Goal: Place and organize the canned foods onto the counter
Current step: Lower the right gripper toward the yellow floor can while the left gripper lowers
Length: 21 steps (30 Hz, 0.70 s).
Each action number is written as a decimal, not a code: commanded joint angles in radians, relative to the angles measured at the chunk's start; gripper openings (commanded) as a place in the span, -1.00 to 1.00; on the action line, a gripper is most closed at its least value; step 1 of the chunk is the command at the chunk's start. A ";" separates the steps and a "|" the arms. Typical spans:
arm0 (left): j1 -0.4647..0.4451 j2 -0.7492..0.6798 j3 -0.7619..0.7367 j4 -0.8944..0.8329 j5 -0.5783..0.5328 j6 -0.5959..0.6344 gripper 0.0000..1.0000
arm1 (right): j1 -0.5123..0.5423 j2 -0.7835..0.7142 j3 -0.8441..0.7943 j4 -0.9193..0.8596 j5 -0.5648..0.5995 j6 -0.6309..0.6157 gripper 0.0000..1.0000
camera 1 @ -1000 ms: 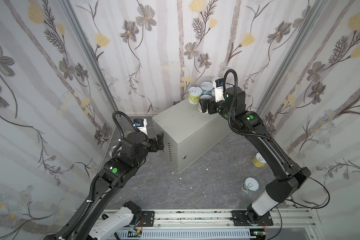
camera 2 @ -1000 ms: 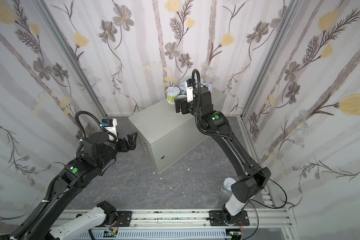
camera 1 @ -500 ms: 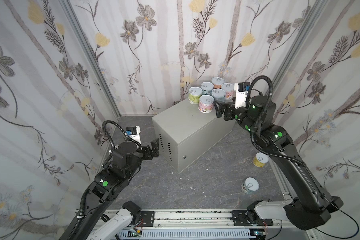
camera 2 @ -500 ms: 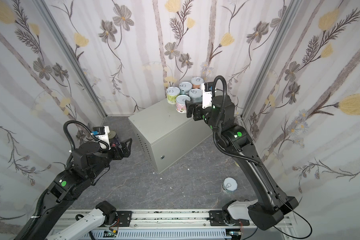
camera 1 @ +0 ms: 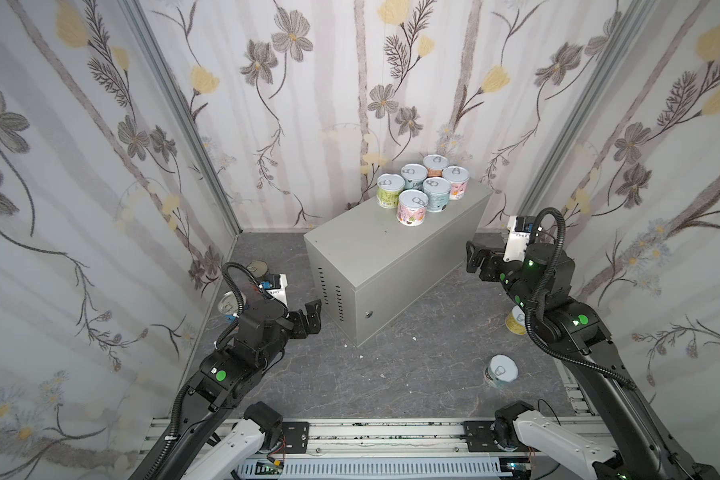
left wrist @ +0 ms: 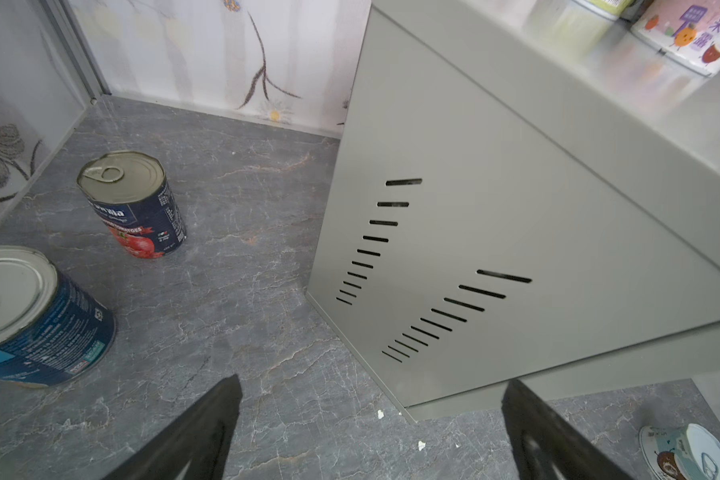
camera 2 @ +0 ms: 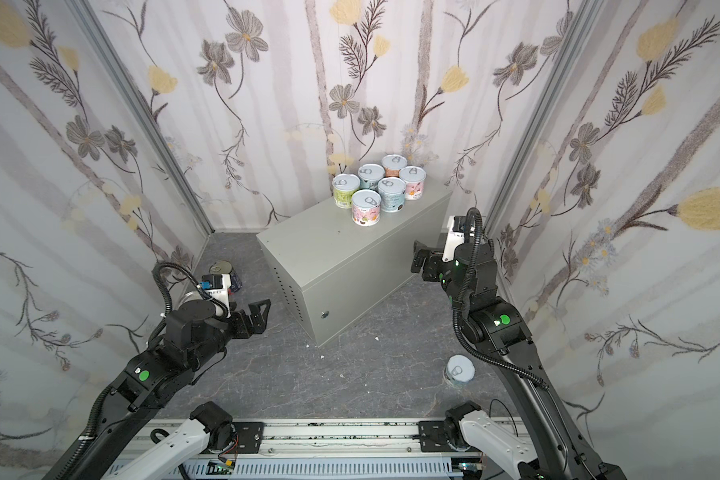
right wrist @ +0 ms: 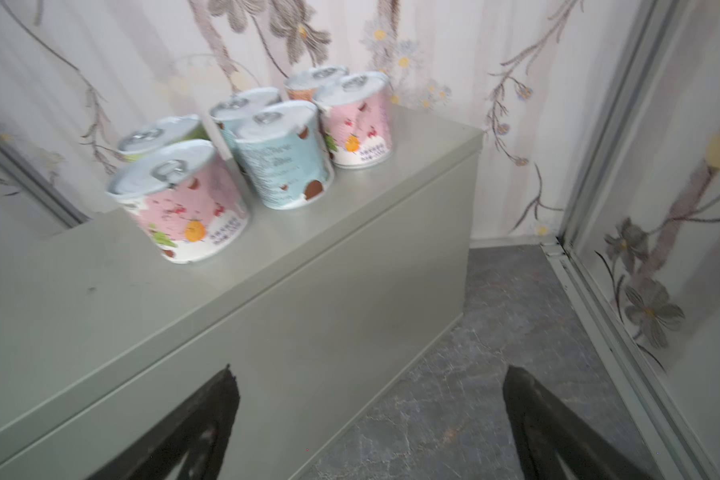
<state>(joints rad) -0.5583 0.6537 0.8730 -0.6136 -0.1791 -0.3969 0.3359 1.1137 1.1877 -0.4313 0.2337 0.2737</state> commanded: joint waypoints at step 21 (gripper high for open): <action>-0.003 0.015 -0.207 0.161 0.100 -0.155 1.00 | -0.419 0.128 -0.426 0.140 0.155 0.363 1.00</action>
<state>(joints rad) -0.5610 0.6544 0.6781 -0.5175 -0.1013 -0.5236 -0.0673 1.2190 0.7746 -0.3424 0.3172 0.5709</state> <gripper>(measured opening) 0.997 0.996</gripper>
